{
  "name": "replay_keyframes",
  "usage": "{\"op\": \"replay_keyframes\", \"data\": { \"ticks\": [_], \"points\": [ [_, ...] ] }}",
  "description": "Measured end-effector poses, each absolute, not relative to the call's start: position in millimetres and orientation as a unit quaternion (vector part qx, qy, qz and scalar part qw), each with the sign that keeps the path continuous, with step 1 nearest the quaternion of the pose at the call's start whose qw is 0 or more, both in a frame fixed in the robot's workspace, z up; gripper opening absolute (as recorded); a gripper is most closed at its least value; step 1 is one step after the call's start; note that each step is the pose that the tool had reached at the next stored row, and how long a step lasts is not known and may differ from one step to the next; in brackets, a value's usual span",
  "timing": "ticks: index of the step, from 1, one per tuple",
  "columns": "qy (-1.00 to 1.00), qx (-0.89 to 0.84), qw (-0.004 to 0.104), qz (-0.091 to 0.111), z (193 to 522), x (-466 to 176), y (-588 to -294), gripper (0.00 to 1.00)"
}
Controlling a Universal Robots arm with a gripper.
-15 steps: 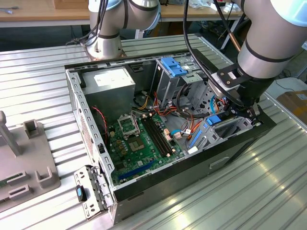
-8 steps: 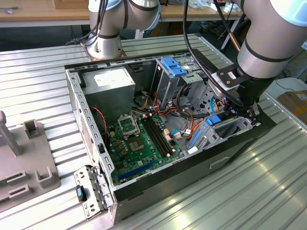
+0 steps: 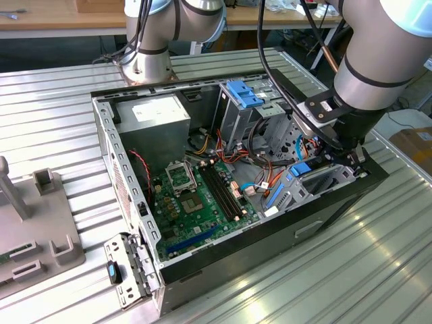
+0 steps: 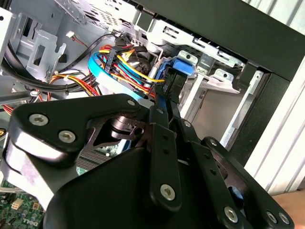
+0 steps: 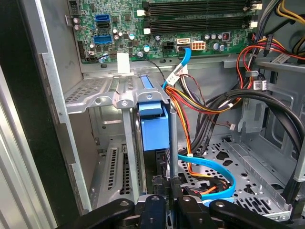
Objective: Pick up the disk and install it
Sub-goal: 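Insert the first disk wire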
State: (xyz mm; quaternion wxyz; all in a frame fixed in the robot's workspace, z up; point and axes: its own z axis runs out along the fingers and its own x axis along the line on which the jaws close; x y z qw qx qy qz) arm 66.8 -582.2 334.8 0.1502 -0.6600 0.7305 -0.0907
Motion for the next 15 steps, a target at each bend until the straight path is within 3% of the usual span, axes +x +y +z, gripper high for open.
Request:
{"op": "replay_keyframes", "data": {
  "ticks": [3,4,12,15],
  "points": [
    [0.731,-0.66,0.15,-0.091,334.7,66.8,-582.1,0.16],
    [0.731,-0.66,0.15,-0.091,334.8,66.8,-582.1,0.24],
    [0.731,-0.66,0.15,-0.091,342.9,66.8,-581.4,0.24],
    [0.732,-0.658,0.16,-0.08,343.8,66.8,-580.7,0.24]
  ]
}}
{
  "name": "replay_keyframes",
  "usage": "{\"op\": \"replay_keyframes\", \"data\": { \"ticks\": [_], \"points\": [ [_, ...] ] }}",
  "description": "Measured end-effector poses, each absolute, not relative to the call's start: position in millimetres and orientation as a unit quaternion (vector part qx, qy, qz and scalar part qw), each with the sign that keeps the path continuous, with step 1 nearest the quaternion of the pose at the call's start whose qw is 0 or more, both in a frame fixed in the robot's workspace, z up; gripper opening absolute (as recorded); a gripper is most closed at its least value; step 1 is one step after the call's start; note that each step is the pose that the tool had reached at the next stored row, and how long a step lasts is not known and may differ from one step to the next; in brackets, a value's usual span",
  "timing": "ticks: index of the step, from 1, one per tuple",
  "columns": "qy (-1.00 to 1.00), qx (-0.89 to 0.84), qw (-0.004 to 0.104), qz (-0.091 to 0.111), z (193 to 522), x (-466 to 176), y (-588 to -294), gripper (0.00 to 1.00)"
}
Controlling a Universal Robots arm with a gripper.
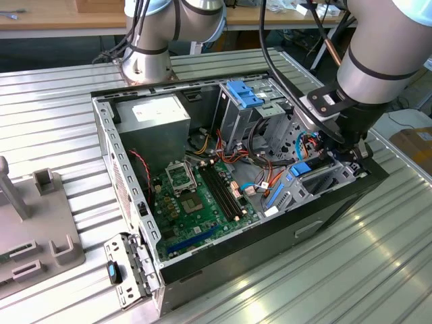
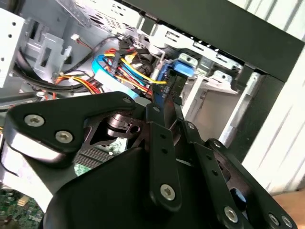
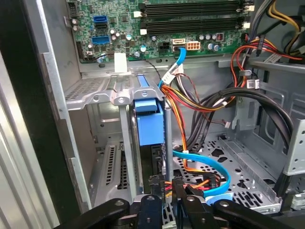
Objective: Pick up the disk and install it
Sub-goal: 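Insert the first disk wire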
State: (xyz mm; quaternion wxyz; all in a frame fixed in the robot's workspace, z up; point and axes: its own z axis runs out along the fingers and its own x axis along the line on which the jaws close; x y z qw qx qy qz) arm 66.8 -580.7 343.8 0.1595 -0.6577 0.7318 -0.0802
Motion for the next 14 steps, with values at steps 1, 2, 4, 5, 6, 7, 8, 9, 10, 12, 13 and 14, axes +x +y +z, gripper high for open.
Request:
{"op": "replay_keyframes", "data": {
  "ticks": [1,2,4,5,6,7,8,9,10,12,13,14],
  "points": [
    [0.732,-0.657,0.162,-0.078,343.9,66.9,-580.6,0.24],
    [0.732,-0.657,0.162,-0.078,343.9,67.0,-580.6,0.24],
    [0.732,-0.657,0.162,-0.078,343.9,67.0,-580.5,0.24],
    [0.733,-0.657,0.16,-0.077,343.9,67.6,-580.0,0.24],
    [0.734,-0.656,0.159,-0.076,343.9,67.9,-579.1,0.24],
    [0.735,-0.655,0.157,-0.074,343.9,68.2,-578.5,0.24],
    [0.74,-0.652,0.149,-0.069,344.0,69.8,-576.2,0.24],
    [0.744,-0.65,0.139,-0.061,345.1,73.4,-573.6,0.24],
    [0.746,-0.65,0.133,-0.057,345.6,75.9,-573.2,0.24],
    [0.748,-0.65,0.124,-0.051,347.5,79.7,-572.3,0.24],
    [0.75,-0.649,0.121,-0.048,349.2,80.9,-571.9,0.24],
    [0.751,-0.648,0.119,-0.046,350.3,81.8,-571.1,0.24]
  ]
}}
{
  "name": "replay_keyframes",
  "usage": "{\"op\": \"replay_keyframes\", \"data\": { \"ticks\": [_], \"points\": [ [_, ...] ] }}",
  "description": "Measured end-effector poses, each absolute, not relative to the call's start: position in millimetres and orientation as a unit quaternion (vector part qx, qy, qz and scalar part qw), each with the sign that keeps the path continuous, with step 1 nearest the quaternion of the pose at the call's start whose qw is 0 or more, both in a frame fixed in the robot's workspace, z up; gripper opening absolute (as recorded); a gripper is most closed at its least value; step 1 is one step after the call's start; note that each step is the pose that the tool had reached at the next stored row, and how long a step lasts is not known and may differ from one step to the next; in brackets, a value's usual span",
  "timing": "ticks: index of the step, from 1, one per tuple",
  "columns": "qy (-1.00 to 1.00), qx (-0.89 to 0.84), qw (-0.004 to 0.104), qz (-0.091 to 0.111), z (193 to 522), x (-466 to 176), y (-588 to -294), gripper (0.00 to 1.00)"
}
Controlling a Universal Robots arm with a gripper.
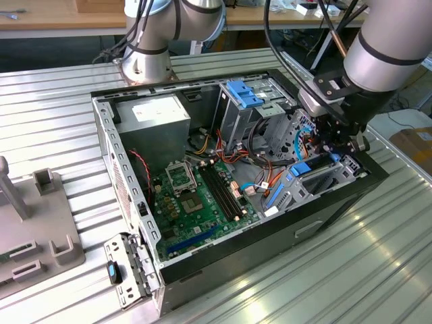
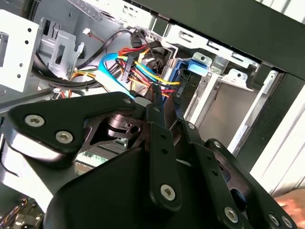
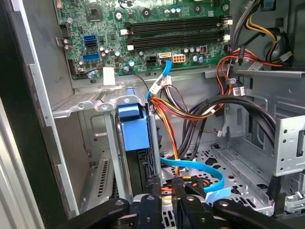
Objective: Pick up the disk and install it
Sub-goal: 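Insert the first disk wire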
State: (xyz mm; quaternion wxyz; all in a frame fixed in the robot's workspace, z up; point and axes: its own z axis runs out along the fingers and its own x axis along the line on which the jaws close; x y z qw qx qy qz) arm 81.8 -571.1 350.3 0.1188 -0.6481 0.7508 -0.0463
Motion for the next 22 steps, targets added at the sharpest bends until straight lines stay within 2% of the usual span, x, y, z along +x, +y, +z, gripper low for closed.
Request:
{"op": "replay_keyframes", "data": {
  "ticks": [4,6,17,22],
  "points": [
    [0.754,-0.648,0.099,-0.03,351.1,98.9,-569.1,0.24],
    [0.755,-0.648,0.095,-0.026,351.1,102.5,-569.0,0.24],
    [0.756,-0.648,0.09,-0.022,351.6,102.5,-582.0,0.24],
    [0.756,-0.649,0.083,-0.016,351.0,107.4,-582.6,0.24]
  ]
}}
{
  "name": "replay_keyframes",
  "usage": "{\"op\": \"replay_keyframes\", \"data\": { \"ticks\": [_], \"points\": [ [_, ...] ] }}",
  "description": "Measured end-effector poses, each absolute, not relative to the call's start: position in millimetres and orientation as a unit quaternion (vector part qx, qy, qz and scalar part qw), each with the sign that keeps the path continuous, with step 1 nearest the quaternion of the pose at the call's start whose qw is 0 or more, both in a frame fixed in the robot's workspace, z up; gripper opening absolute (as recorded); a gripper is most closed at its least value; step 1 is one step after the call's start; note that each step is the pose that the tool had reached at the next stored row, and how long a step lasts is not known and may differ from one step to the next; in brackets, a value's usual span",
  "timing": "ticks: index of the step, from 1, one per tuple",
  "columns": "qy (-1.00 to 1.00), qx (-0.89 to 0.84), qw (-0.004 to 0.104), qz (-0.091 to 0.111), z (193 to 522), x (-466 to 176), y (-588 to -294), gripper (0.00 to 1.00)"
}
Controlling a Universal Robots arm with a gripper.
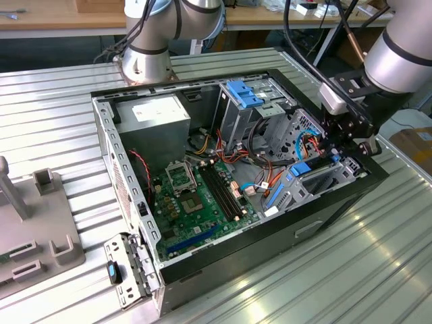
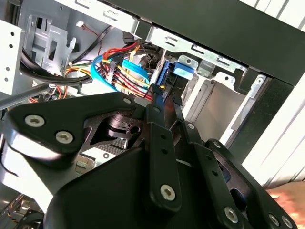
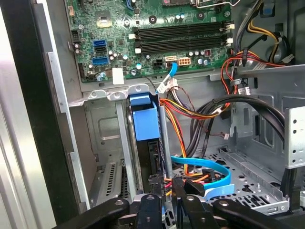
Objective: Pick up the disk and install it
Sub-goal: 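Insert the first disk wire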
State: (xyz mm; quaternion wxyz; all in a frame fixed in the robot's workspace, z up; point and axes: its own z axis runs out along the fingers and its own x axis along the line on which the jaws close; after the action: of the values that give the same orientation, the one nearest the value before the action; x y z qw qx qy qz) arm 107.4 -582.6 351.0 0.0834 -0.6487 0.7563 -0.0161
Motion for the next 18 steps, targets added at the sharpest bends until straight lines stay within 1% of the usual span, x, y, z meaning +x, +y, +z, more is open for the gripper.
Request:
{"op": "replay_keyframes", "data": {
  "ticks": [4,18],
  "points": [
    [0.757,-0.649,0.081,-0.014,349.2,110.3,-582.6,0.24],
    [0.756,-0.649,0.08,-0.014,340.8,111.3,-582.6,0.24]
  ]
}}
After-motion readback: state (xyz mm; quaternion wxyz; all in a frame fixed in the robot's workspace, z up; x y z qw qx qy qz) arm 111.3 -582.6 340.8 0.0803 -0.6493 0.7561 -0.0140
